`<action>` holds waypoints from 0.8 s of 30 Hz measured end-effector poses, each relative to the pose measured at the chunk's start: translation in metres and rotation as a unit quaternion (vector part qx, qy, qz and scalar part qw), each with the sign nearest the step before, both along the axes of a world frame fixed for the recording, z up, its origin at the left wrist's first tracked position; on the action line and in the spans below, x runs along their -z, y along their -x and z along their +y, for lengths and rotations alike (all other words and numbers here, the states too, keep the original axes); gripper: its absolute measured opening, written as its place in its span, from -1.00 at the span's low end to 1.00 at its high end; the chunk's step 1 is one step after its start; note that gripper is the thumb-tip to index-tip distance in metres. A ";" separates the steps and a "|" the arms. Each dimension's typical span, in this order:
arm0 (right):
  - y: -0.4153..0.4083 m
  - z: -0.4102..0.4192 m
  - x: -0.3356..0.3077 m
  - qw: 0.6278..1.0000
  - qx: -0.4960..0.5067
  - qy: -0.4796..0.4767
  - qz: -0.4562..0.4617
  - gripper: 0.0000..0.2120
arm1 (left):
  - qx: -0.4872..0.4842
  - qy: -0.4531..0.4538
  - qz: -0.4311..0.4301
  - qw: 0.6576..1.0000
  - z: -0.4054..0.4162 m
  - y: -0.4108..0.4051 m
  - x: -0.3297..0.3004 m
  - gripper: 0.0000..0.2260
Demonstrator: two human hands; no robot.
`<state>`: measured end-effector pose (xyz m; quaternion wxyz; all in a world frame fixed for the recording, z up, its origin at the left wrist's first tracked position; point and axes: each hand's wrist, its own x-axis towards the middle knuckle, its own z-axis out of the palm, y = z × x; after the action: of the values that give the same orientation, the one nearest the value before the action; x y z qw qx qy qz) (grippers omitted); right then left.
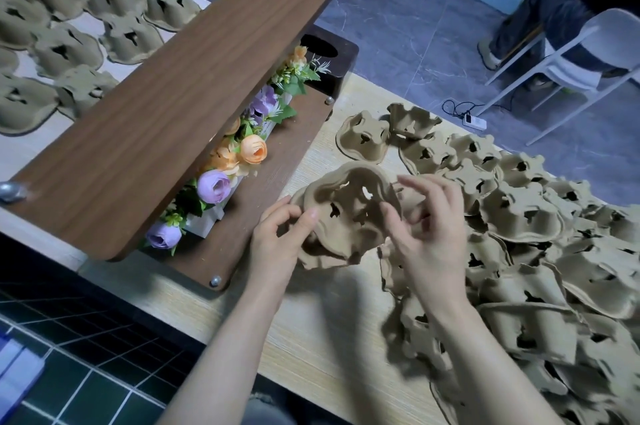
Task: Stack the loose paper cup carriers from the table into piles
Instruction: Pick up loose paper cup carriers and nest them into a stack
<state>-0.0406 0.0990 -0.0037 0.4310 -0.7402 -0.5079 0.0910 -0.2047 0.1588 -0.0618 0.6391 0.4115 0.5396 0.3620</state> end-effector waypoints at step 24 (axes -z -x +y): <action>0.001 -0.004 0.018 0.888 0.102 0.123 0.431 -0.86 | -0.049 0.043 -0.077 0.995 -0.007 0.013 0.005 -0.81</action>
<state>-0.0415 0.0949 -0.0222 0.5196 -0.7230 -0.1789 0.4186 -0.2177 0.1520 -0.0671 0.6775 0.3278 0.5231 0.4000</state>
